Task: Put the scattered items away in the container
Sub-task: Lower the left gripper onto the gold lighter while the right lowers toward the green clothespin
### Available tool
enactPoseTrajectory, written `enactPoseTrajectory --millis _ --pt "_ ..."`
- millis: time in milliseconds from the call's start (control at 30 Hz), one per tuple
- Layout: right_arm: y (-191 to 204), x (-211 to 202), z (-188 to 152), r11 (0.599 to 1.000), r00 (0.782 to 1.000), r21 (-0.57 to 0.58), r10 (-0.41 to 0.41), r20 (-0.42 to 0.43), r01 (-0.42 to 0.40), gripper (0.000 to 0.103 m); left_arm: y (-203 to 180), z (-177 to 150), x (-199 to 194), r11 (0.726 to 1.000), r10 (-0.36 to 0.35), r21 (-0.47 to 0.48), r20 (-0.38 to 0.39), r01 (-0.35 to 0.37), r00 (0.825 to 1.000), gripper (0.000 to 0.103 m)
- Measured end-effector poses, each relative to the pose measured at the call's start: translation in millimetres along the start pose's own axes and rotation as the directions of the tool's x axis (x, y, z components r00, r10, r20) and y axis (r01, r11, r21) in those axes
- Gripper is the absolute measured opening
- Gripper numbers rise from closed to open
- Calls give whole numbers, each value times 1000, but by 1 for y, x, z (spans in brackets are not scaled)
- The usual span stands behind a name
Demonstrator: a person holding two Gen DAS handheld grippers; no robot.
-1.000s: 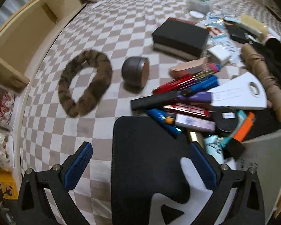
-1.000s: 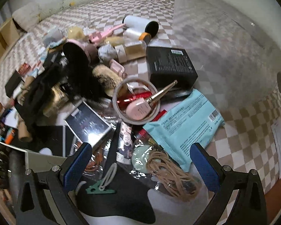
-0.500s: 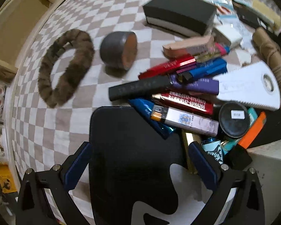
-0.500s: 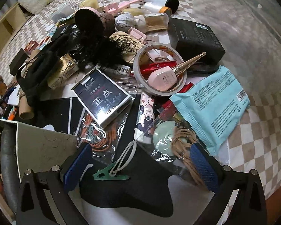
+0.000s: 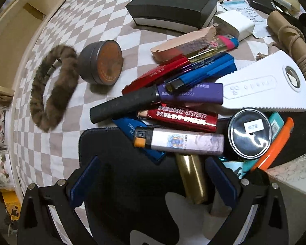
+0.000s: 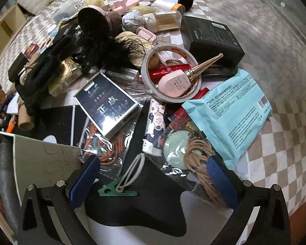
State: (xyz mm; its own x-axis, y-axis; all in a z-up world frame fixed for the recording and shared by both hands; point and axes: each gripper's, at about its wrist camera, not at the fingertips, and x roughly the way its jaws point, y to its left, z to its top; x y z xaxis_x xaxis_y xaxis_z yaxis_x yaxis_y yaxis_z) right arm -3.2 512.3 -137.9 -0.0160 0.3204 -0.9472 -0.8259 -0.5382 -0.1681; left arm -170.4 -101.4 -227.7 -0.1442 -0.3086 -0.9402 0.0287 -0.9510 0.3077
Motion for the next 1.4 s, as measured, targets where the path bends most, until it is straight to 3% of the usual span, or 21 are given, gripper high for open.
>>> enactPoseTrajectory --millis 333,467,633,767,833,933,1067,1133,1400 --pt "-10 6 -9 999 999 -25 -34 -23 34 101 14 -9 1 999 46 26 6 -46 999 103" --pt "-14 6 -8 999 999 24 30 -44 -29 75 13 -13 -1 999 25 43 19 -25 1000 89" --pt "-6 7 -8 996 995 29 82 -63 -80 59 6 -14 -5 997 3 76 31 -5 1000 69" --pt "7 12 -10 992 988 18 124 -92 -123 59 4 -15 -5 996 -17 88 27 14 999 60" --pt "13 14 -11 990 984 13 144 -107 -144 57 0 -16 -4 995 -41 90 21 39 999 47" --pt "22 17 -12 985 977 0 170 -126 -171 39 -8 -14 -5 993 -68 96 14 67 998 34" --pt "31 15 -10 986 984 -68 143 -109 -151 16 -10 -14 -7 992 -86 92 4 85 996 31" --pt "32 13 -10 987 987 -93 124 -100 -134 10 -8 -15 -7 992 -102 79 -2 102 995 30" --pt "3 0 -20 995 995 -52 87 -55 -90 8 -4 -27 -9 990 -112 87 -10 113 994 29"
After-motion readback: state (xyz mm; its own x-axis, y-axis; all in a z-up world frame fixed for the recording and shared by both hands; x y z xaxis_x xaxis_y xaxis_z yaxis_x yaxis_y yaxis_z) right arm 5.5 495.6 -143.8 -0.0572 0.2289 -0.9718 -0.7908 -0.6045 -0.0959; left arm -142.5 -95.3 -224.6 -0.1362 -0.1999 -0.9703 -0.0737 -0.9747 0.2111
